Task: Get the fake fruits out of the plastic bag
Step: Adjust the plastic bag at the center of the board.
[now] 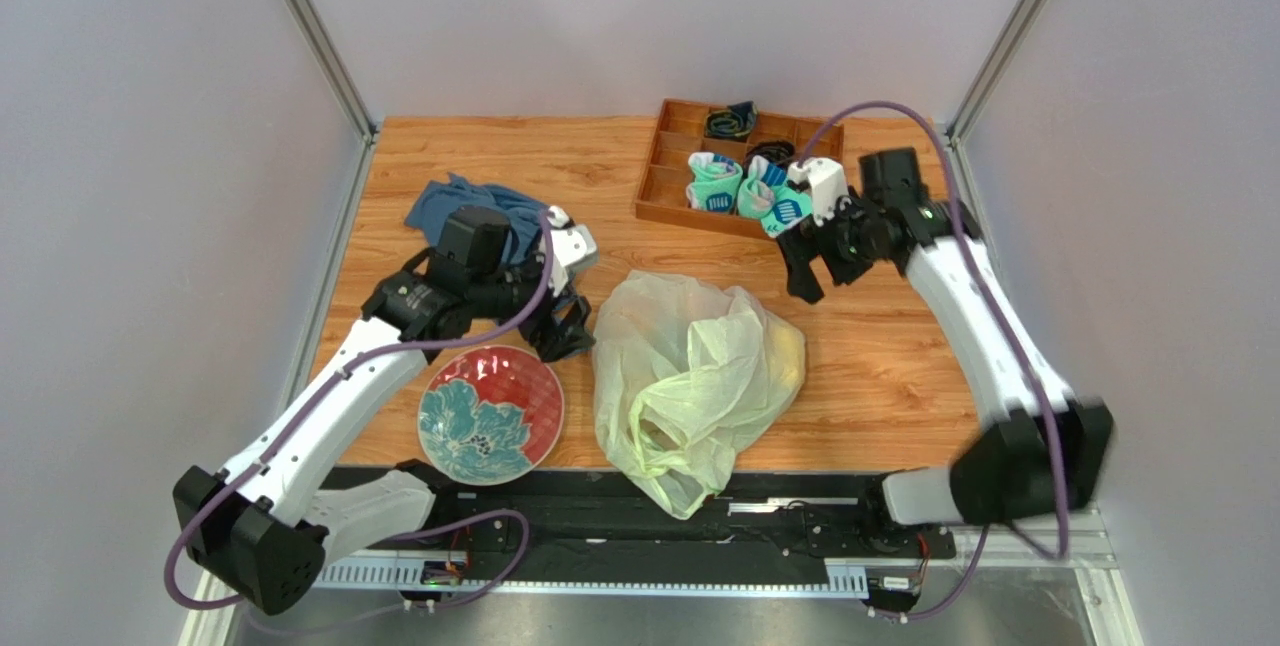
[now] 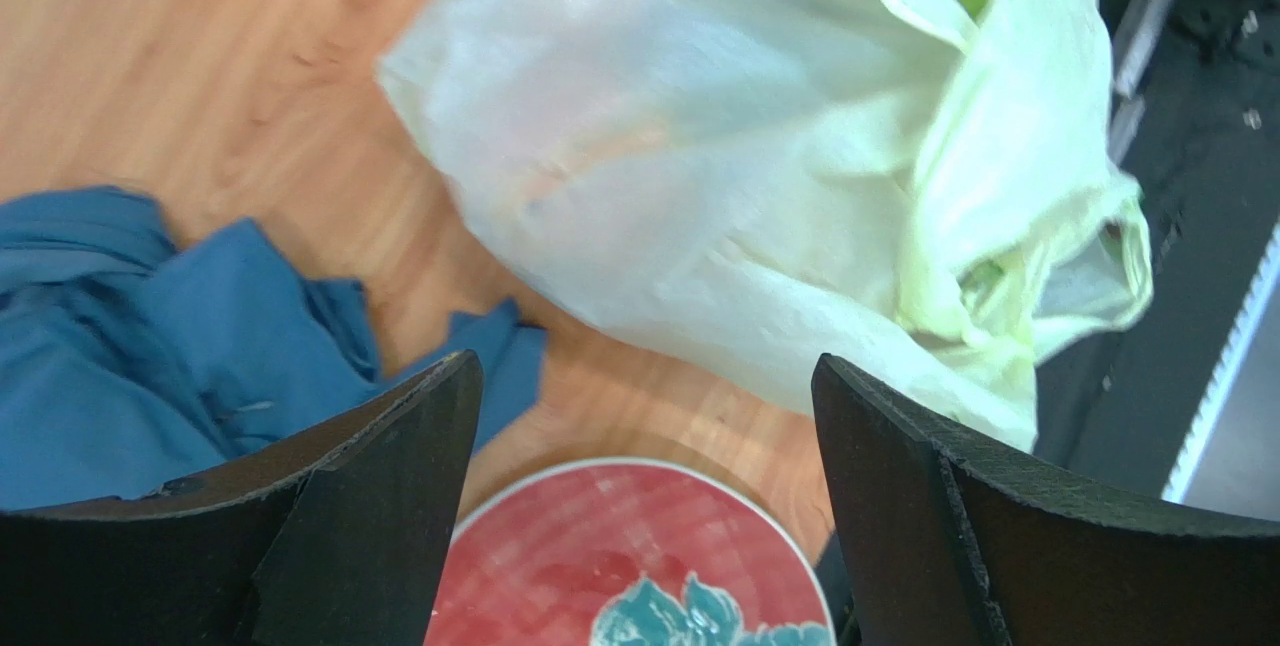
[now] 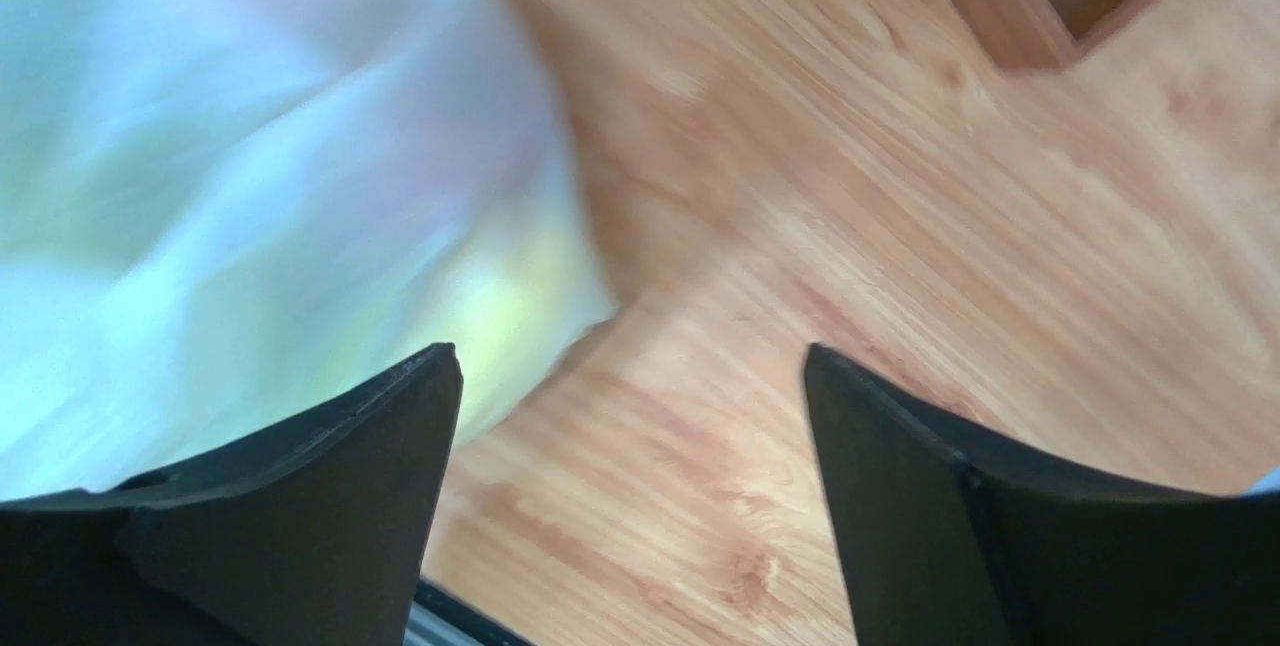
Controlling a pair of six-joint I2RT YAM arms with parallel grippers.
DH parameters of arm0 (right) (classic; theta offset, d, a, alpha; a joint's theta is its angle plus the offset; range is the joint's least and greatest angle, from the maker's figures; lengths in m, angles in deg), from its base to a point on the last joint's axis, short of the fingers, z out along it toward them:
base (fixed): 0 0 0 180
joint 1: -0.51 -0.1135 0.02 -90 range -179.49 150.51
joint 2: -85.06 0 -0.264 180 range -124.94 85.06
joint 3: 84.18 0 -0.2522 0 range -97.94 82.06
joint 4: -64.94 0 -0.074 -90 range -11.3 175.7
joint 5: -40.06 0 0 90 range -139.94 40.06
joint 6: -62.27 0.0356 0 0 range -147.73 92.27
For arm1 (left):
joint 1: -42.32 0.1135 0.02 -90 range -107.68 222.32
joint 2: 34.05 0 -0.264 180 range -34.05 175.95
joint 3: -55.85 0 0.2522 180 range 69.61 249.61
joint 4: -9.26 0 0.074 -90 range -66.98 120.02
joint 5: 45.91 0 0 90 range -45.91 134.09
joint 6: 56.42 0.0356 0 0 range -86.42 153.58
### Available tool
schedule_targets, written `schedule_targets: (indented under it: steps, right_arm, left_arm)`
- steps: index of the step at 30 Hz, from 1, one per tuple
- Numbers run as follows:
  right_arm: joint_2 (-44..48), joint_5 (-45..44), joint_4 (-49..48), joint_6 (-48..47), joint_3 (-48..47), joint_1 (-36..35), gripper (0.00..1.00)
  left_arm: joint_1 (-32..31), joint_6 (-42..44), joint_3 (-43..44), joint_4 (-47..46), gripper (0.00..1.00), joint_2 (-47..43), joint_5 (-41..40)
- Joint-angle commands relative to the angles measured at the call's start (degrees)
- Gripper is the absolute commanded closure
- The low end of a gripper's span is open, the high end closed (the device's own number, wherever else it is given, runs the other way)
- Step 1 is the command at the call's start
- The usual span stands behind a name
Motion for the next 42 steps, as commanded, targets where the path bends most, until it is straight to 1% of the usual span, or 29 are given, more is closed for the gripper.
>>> schedule_targets:
  steps: [1,2,3,4,5,6,7,8,9,10,13,14,17,22,25,28,29,30,31,34,36,38,39,40,41,42]
  right_arm:
    - [22.3,19.8,0.9,-7.9,5.5,-6.3,0.0]
    - [24.4,18.8,0.2,-8.3,6.5,-12.3,0.0]
    - [25.6,17.4,-0.3,-8.3,6.5,-15.7,0.0]
    - [25.1,14.3,-0.6,-8.4,6.2,-18.9,0.0]
    - [23.9,13.2,-0.3,-8.7,5.7,-23.8,0.0]
    - [22.6,12.8,-0.1,-9.3,4.3,-25.0,0.0]
    - [19.2,12.8,0.6,-9.9,3.4,-26.1,0.01]
    - [17.5,12.8,1.0,-11.7,2.5,-27.8,0.04]
    - [15.7,12.8,2.1,-12.8,0.2,-29.2,0.05]
    - [12.9,12.1,2.5,-13.7,-0.7,-32.7,0.05]
    - [8.7,8.8,1.8,-17.2,-1.6,-38.6,0.05]
    - [8.0,7.7,1.1,-17.9,-1.3,-42.4,0.05]
    - [4.9,2.6,-3.5,-18.8,1.2,-47.6,0.05]
    - [0.1,-0.1,-4.9,-19.0,0.8,-50.2,0.05]
    - [-2.5,-1.8,-5.3,-19.2,1.2,-50.7,0.09]
    - [-3.4,-3.3,-4.9,-18.9,0.9,-50.7,0.23]
    - [-3.5,-3.6,-4.2,-19.1,0.3,-50.7,0.33]
    - [-3.7,-4.1,-2.3,-19.4,0.0,-50.7,0.4]
    - [-3.5,-4.8,-1.5,-19.7,-0.3,-50.7,0.59]
    - [-0.2,-9.2,-0.7,-20.0,-1.3,-50.6,0.81]
    - [2.1,-12.1,1.4,-19.1,-4.8,-50.5,0.85]
    - [6.6,-13.1,3.4,-18.2,-7.2,-50.0,0.87]
    - [8.6,-13.5,4.0,-18.1,-9.6,-50.0,0.89]
    - [11.8,-13.9,4.6,-18.1,-10.3,-50.0,0.96]
    - [13.8,-14.4,4.9,-18.1,-10.9,-50.0,1.0]
    - [15.4,-17.4,5.0,-17.5,-11.2,-50.0,1.0]
  left_arm:
    - [-1.7,-0.7,-4.6,-1.3,0.1,-2.1,-2.5]
    - [-1.5,-5.6,-4.6,-1.7,0.1,-1.6,-4.0]
    - [-1.3,-8.1,-4.5,-1.8,0.09,-1.1,-5.1]
    - [-1.0,-11.0,-4.1,-1.8,0.09,-0.2,-6.9]
    - [-0.2,-16.3,-2.8,-1.3,0.09,0.4,-7.2]
    - [0.4,-18.6,-2.2,-1.0,0.09,0.9,-6.4]
    - [1.0,-20.9,-1.7,-0.6,0.08,1.2,-6.3]
    - [2.6,-25.3,-1.7,-0.6,0.08,0.9,-6.7]
    - [3.4,-27.0,-2.2,-1.3,0.08,0.3,-6.6]
    - [5.8,-29.5,-3.5,-2.0,0.07,-1.6,-6.3]
    - [8.5,-30.0,-5.5,-3.5,0.08,-5.7,-7.4]
    - [8.7,-29.7,-5.7,-3.5,0.08,-6.5,-7.9]
    - [10.5,-29.3,-6.1,-3.5,0.08,-9.1,-8.9]
    - [12.9,-30.2,-7.2,-3.9,0.08,-13.7,-7.4]
    - [13.4,-30.2,-8.6,-4.4,0.08,-15.5,-7.3]
    - [14.0,-30.4,-9.4,-4.9,0.08,-16.3,-7.0]
    - [14.0,-30.3,-9.5,-5.0,0.08,-16.3,-6.8]
    - [14.1,-30.0,-9.4,-5.0,0.08,-16.2,-6.7]
    - [14.1,-29.9,-9.6,-5.0,0.08,-16.0,-6.6]
    - [14.1,-29.4,-9.3,-5.4,0.1,-14.5,-3.5]
    - [14.0,-29.9,-8.5,-5.2,0.1,-12.7,0.9]
    - [13.7,-29.3,-7.7,-4.3,0.11,-11.4,6.0]
    - [12.4,-27.7,-6.7,-4.1,0.11,-10.4,6.9]
    - [11.5,-26.5,-6.4,-3.7,0.1,-10.2,7.6]
    - [10.4,-25.2,-5.9,-3.1,0.1,-10.0,8.4]
    - [8.0,-22.6,-4.5,-2.4,0.1,-9.5,8.5]
